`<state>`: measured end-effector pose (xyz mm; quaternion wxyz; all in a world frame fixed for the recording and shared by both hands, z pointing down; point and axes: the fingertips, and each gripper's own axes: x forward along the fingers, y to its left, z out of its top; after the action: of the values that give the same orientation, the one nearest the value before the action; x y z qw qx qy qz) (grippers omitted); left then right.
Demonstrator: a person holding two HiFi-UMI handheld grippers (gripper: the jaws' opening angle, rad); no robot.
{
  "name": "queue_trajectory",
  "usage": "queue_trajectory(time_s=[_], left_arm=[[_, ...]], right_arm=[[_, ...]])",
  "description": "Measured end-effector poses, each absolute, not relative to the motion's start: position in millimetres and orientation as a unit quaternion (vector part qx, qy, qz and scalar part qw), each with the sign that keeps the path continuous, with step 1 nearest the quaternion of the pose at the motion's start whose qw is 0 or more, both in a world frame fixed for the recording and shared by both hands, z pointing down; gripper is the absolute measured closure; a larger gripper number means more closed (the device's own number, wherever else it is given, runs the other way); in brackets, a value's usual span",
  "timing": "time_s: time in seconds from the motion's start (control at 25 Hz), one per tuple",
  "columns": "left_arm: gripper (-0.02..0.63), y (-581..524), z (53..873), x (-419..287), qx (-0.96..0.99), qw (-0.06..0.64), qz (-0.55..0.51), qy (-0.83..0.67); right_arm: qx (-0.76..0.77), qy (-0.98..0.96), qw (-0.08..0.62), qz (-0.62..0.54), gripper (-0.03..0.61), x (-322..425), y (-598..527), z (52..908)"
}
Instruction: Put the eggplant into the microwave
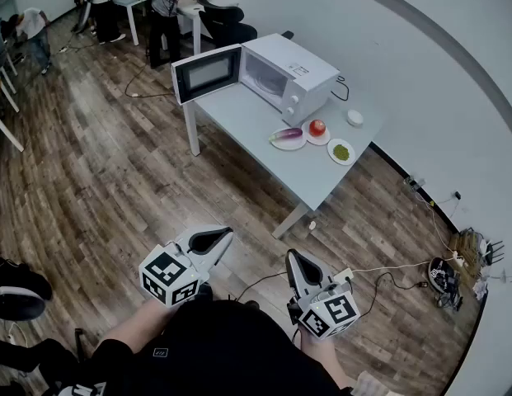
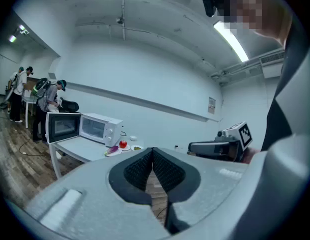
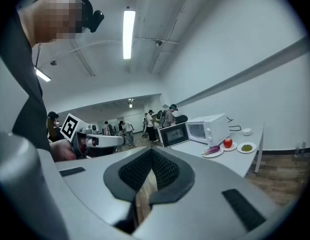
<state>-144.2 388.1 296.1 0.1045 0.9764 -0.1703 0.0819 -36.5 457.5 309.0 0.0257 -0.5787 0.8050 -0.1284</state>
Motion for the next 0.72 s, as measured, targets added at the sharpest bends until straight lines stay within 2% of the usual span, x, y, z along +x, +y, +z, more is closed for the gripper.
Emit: queue_trajectory(time_s=[0.32,0.72], left_arm=[[0.604,397,297,-135,0.976,0.103,0.088,-0.172],[0.604,416,304,-102,0.973,0.107,0.097,-0.181]], right_arm=[[-0.579,0.804,0.031,-0.131,0.565,-27,465,311],[-0.6,0.781,0.1,-0.141,0.561,33,497,310]])
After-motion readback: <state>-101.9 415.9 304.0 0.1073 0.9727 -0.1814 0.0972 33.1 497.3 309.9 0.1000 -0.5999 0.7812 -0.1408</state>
